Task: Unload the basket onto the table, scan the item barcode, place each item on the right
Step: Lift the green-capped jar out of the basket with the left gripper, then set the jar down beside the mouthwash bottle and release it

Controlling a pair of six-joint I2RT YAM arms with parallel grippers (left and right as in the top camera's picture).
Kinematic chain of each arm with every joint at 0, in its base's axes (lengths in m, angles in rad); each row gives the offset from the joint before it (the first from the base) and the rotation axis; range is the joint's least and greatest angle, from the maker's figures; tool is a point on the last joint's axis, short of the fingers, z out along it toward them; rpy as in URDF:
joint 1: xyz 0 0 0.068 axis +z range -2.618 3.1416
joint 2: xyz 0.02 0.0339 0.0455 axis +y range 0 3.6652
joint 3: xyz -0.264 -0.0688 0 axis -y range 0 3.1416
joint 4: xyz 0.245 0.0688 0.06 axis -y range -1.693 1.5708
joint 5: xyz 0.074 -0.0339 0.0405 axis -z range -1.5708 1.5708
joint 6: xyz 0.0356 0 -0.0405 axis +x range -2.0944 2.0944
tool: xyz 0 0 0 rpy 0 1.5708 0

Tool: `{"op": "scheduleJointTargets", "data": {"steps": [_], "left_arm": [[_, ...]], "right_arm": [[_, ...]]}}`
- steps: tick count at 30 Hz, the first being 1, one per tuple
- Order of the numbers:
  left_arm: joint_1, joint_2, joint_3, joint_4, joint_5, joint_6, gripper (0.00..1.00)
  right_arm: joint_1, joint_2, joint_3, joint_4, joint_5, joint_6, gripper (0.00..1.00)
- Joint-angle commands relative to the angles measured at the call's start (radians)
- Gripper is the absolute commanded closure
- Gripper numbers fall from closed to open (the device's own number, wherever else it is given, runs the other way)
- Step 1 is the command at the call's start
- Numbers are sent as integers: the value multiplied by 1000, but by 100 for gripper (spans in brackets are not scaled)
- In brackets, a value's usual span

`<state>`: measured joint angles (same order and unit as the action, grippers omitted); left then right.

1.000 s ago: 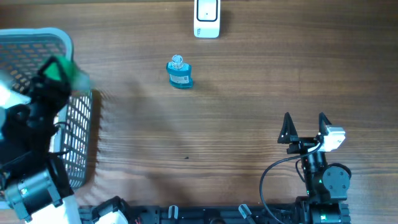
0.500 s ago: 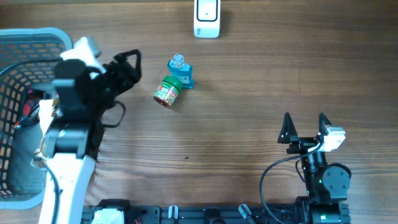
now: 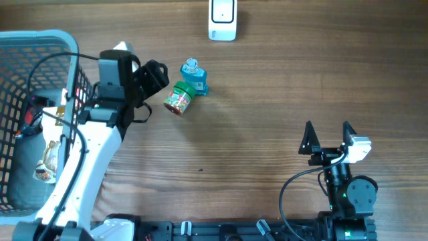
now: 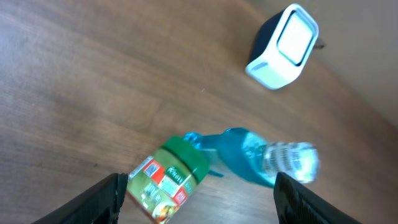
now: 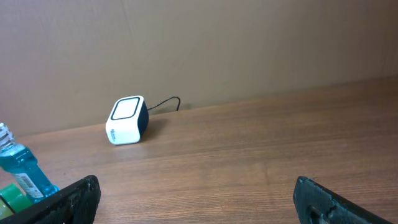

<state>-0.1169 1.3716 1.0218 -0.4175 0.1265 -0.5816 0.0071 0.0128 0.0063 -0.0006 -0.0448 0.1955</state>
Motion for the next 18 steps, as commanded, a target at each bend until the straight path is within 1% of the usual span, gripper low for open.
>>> {"op": "scheduleJointTargets", "data": {"steps": [1,13,14,18], "left_arm": [[-6,6,-1,3,-17,28,26],[-5,-48,-1,3,-17,28,24],[-5,-66,-1,7,-16,28,22],[-4,-148,1,31,-17,29,4]], "right_arm": [[6,-5,-1,3,-10,-12,0],[6,-5,-1,3,-10,-11,0],[6,-5,-1,3,-10,-11,0],[6,-5,-1,3,-10,-11,0]]}}
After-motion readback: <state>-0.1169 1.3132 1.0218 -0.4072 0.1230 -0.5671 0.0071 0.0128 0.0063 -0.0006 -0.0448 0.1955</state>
